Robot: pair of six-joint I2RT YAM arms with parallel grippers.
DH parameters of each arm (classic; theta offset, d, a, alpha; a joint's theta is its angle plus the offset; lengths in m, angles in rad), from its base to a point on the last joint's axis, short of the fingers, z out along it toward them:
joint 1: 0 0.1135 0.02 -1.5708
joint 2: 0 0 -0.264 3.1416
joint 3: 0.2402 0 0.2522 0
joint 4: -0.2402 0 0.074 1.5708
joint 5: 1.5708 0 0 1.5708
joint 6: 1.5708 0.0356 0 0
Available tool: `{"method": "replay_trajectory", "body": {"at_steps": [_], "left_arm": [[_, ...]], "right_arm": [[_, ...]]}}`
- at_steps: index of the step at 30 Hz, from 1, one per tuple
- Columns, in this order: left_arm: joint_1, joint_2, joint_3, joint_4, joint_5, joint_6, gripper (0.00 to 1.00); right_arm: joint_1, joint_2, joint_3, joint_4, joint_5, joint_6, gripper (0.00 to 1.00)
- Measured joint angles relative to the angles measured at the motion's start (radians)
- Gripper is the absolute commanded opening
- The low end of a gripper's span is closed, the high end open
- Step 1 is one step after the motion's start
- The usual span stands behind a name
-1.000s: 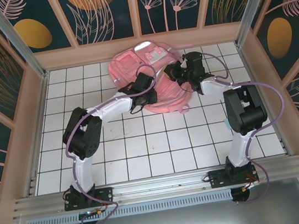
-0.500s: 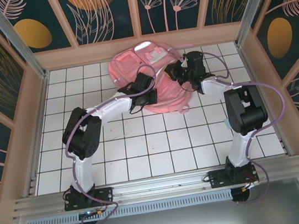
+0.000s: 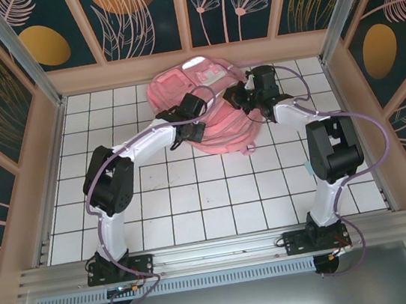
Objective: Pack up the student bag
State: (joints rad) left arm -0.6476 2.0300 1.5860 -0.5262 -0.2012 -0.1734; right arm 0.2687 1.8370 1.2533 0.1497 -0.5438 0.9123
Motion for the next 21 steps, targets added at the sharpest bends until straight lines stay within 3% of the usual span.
{"method": "replay_trajectory", "body": {"at_steps": [8, 17, 19, 21], "left_arm": [[0.056, 0.005, 0.016, 0.003, -0.072, 0.016, 0.0], [0.057, 0.005, 0.018, 0.012, -0.118, 0.036, 0.01], [0.057, -0.001, -0.007, 0.036, -0.123, 0.039, 0.2], [0.061, -0.013, -0.042, 0.055, -0.153, 0.038, 0.45]], "right_arm": [[0.012, 0.0, 0.007, -0.049, -0.008, -0.051, 0.0], [0.013, -0.001, 0.014, -0.05, -0.012, -0.055, 0.0], [0.014, -0.002, 0.014, -0.05, -0.018, -0.059, 0.0], [0.015, -0.002, 0.014, -0.05, -0.018, -0.059, 0.0]]}}
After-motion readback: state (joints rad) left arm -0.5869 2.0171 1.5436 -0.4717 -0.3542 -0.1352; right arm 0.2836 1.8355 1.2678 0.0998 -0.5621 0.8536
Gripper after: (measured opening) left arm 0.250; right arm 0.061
